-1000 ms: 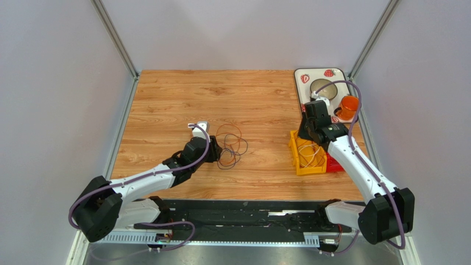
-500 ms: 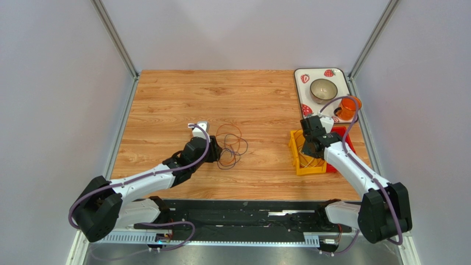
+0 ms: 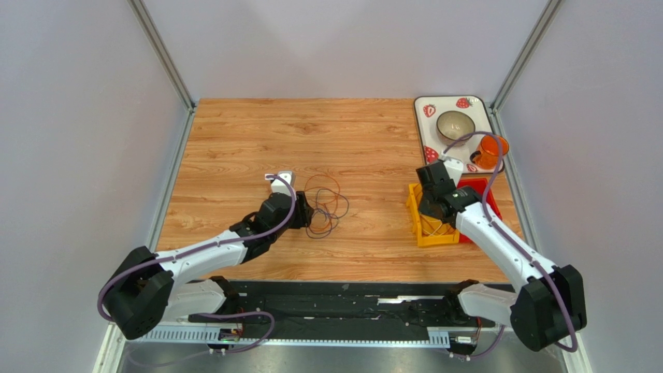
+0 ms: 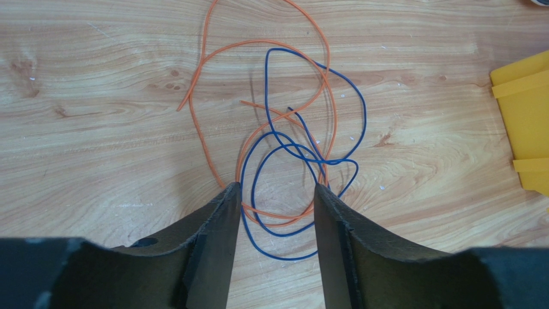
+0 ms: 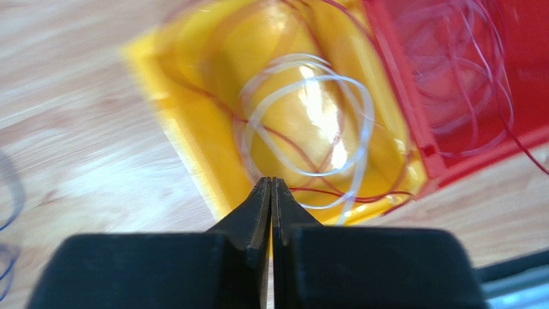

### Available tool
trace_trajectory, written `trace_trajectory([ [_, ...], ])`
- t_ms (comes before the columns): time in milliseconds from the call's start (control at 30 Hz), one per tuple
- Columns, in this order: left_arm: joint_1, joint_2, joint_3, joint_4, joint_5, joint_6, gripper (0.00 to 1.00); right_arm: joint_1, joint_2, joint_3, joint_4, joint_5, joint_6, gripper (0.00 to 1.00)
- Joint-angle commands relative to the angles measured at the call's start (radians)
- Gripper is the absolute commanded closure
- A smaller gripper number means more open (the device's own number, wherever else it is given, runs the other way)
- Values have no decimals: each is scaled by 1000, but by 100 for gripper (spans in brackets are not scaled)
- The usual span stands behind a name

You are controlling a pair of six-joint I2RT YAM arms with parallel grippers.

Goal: Untangle the cables

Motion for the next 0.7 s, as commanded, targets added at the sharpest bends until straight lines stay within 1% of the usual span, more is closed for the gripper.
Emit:
trace_trajectory([
  [0,0,32,57,15,-39,-4,43,186,-21,142,52,70,-38,90],
  [33,0,57,72,-5,-63,-18,42,223,-3,175,50,105,-43,86],
  [67,0,69,99,-35,-69,-21,40,257,37,186,58,117,-44,76],
  [100,0,81,113,-51,-77,-26,40,318,63,195,70,119,-50,71],
  [167,0,117,153,-101,-114,-43,40,362,133,200,128,81,-75,64],
  [200,0,135,166,-117,-129,-47,40,394,157,202,142,64,-72,64],
  [333,33,179,218,-156,-151,-56,41,435,241,195,219,-1,-72,63],
  [367,48,198,259,-239,-148,-70,43,438,253,194,228,2,-73,64],
  [400,84,244,284,-264,-133,-76,44,438,275,191,229,7,-81,64],
  [500,131,334,368,-353,-86,-95,49,437,292,168,249,41,-101,65],
  [667,137,416,472,-432,-103,-84,51,434,283,139,314,-2,-128,64],
])
